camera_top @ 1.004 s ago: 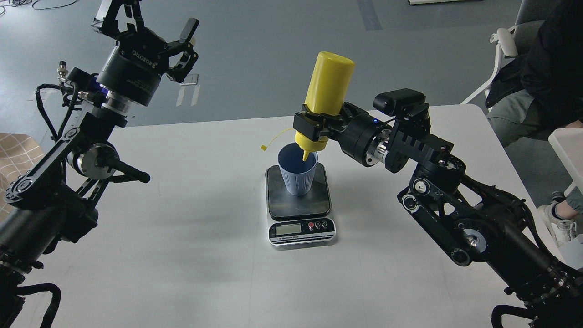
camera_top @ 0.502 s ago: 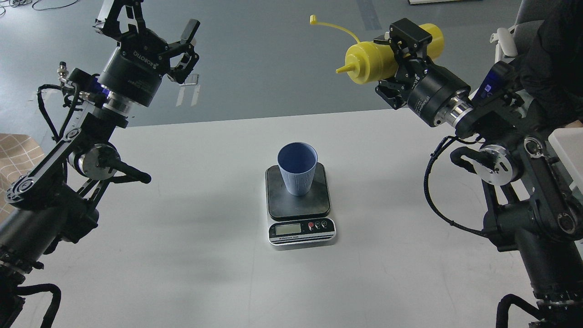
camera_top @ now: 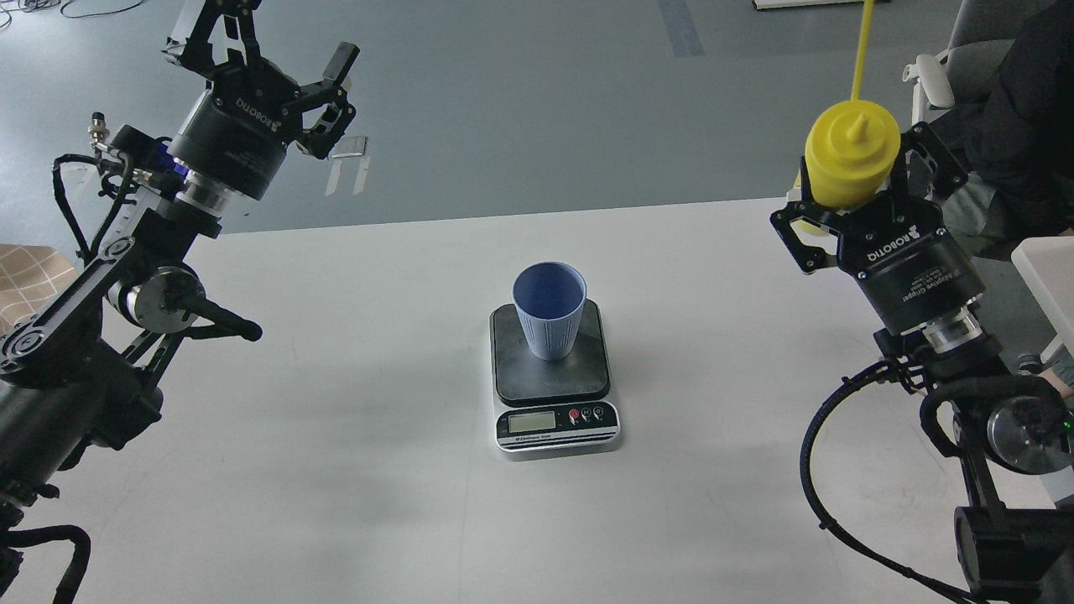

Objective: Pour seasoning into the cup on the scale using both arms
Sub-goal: 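Raise the yellow bottle upright and lower it back onto the table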

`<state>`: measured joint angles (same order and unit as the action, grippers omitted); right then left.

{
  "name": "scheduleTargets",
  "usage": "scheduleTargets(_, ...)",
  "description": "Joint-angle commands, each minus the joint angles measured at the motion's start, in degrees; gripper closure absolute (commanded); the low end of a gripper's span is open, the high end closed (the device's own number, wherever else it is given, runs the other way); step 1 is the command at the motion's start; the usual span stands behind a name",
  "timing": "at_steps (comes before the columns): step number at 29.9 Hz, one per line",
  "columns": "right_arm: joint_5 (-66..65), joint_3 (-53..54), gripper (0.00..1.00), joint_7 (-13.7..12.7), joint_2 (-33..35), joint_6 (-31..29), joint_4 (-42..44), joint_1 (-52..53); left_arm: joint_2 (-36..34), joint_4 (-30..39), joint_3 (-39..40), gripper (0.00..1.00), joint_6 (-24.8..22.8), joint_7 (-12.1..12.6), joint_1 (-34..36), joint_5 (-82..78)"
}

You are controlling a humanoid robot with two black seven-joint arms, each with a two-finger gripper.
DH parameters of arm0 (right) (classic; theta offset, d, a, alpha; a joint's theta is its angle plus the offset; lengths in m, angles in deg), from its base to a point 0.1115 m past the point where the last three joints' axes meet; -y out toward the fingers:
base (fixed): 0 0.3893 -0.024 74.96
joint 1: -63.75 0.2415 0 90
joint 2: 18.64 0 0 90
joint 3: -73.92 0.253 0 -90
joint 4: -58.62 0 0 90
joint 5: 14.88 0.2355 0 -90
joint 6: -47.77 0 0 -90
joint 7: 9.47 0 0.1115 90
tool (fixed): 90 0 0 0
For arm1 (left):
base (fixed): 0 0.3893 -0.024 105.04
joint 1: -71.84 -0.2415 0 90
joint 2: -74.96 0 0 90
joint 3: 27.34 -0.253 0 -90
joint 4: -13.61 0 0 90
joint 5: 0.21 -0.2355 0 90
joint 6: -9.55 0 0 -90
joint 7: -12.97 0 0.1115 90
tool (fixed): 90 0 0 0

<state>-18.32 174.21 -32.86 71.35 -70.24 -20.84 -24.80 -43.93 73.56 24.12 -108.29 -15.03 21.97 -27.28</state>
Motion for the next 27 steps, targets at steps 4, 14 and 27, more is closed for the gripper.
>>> scheduleTargets(4, 2.5, 2.7, 0.92, 0.2, 0.0, 0.0, 8.1, -4.6, -1.3, 0.1, -0.7, 0.02, -0.2, 0.0, -0.1, 0.0)
scheduleTargets(14, 5.1, 2.2, 0.90, 0.1, 0.0, 0.0, 9.3, -4.3, -1.1, 0.7, -1.3, 0.02, -0.2, 0.0, -0.1, -1.5)
scheduleTargets(27, 12.4, 1.9, 0.67, -1.8, 0.0, 0.0, 15.5, -5.1, -1.6, 1.7, -2.1, 0.02, -0.2, 0.0, -0.3, -1.5)
